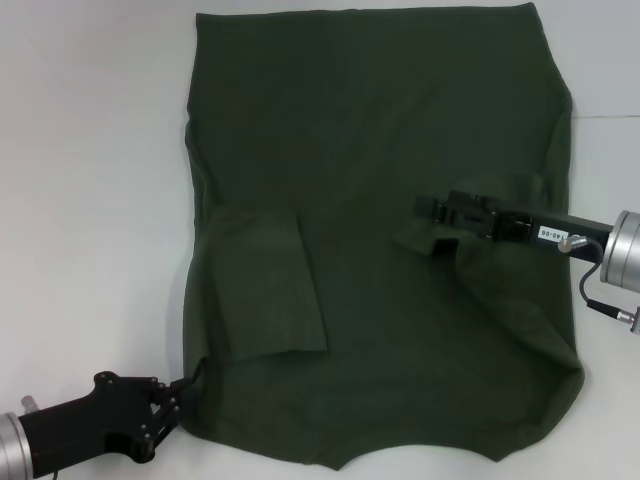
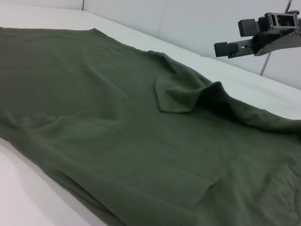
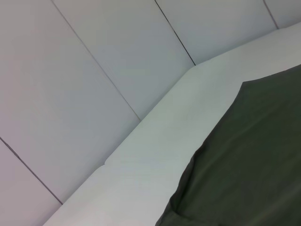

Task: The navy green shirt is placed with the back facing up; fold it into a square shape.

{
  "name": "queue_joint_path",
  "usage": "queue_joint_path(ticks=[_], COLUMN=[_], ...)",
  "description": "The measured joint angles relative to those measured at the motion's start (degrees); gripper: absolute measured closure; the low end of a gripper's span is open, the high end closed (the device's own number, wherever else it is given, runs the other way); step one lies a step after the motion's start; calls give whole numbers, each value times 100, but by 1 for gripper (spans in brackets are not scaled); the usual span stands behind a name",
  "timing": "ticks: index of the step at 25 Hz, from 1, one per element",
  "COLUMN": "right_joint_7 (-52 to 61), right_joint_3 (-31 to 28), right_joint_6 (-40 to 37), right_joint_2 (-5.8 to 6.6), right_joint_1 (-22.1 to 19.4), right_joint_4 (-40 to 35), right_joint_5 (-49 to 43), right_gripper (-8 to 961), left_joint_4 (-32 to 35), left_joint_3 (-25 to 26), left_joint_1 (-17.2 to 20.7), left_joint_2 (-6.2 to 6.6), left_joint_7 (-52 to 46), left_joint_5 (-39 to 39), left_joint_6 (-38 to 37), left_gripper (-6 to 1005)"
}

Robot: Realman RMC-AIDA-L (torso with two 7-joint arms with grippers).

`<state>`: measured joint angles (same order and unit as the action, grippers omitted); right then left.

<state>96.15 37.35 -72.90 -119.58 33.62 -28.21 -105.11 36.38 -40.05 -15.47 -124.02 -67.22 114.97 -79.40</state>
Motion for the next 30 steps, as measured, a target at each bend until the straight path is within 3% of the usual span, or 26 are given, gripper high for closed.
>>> queue_joint_path(ticks=[5, 10, 19, 30], right_joint_7=[0, 44, 69, 386], right_joint_3=[0, 4, 71, 100], right_joint_6=[9, 17, -207, -797], right_joint_2=[7, 48, 192, 478], right_joint_1=[-13, -41, -337, -904], right_joint_4=[0, -14, -38, -65], right_joint_5=[0, -18, -45, -152], right_gripper=[39, 40, 41, 42], left_joint_4=[6, 148, 185, 138], left_joint_3=[2, 140, 637, 641], left_joint_1=[-15, 3, 17, -23], left_joint_2=[0, 0, 9, 0], left_joint_7=[-10, -224, -354, -370], left_joint_5=[2, -75, -122, -125], left_joint_6=[2, -210, -667, -821], left_gripper=[861, 941, 940, 939])
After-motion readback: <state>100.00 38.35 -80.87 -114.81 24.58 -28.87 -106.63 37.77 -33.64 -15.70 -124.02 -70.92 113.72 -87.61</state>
